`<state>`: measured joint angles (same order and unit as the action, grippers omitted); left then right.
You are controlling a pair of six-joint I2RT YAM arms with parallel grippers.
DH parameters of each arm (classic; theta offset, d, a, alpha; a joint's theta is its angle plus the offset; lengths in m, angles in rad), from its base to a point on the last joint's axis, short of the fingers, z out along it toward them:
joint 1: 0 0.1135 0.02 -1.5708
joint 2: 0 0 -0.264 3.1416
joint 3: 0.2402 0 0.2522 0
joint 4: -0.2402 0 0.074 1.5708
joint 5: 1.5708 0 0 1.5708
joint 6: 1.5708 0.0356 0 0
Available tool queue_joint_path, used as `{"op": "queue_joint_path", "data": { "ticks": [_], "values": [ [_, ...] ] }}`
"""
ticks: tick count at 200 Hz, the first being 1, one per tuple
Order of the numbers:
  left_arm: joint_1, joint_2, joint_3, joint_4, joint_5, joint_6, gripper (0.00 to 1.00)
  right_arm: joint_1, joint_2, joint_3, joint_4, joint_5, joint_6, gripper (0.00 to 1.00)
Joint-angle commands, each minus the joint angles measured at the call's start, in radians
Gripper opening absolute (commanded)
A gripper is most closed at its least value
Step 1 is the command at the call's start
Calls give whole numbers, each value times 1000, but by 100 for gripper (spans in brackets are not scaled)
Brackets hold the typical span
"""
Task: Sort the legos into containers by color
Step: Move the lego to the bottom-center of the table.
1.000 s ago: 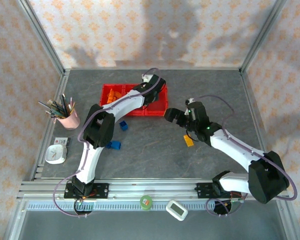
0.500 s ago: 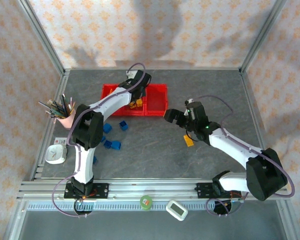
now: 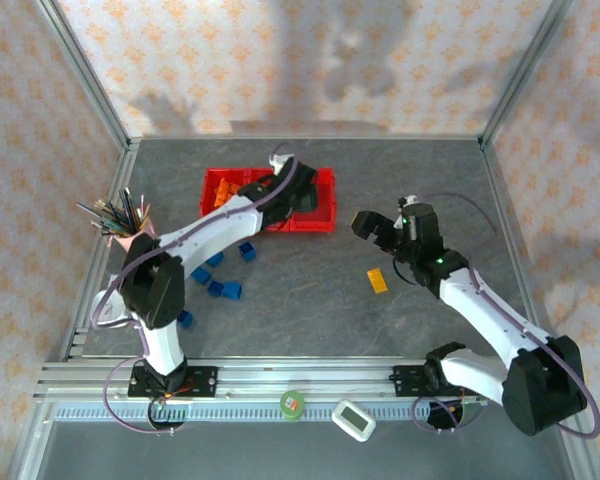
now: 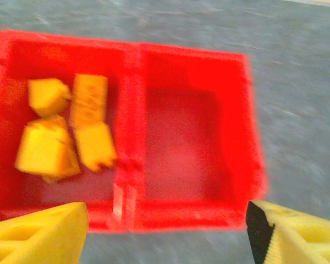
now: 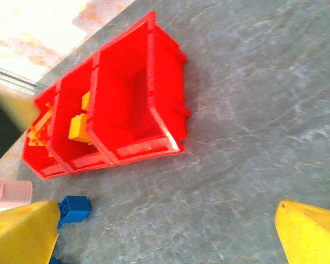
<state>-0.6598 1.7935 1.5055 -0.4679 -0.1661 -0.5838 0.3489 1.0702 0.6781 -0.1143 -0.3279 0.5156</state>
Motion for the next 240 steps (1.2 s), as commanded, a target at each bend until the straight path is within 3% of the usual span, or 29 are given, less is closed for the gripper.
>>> {"op": "queue_joint_path", "data": {
  "ticks": [1, 43, 103, 157, 240],
  "values": [
    [-93, -46, -95, 51, 82, -115, 78, -32, -61, -53, -102, 34, -20, 100],
    [-263, -32, -161, 108, 108, -282, 80, -112, -146, -126, -178, 33, -11, 100],
    [-377, 99, -111, 147, 107, -400, 80, -300, -125, -163, -180, 1, -26, 100],
    [-418, 300, 82, 37, 55, -408, 77, -419, -89, -168, -123, -26, -40, 100],
    [-435, 570, 393, -202, -86, -368, 70, -507, -63, -184, -103, -72, -75, 100]
  ]
}}
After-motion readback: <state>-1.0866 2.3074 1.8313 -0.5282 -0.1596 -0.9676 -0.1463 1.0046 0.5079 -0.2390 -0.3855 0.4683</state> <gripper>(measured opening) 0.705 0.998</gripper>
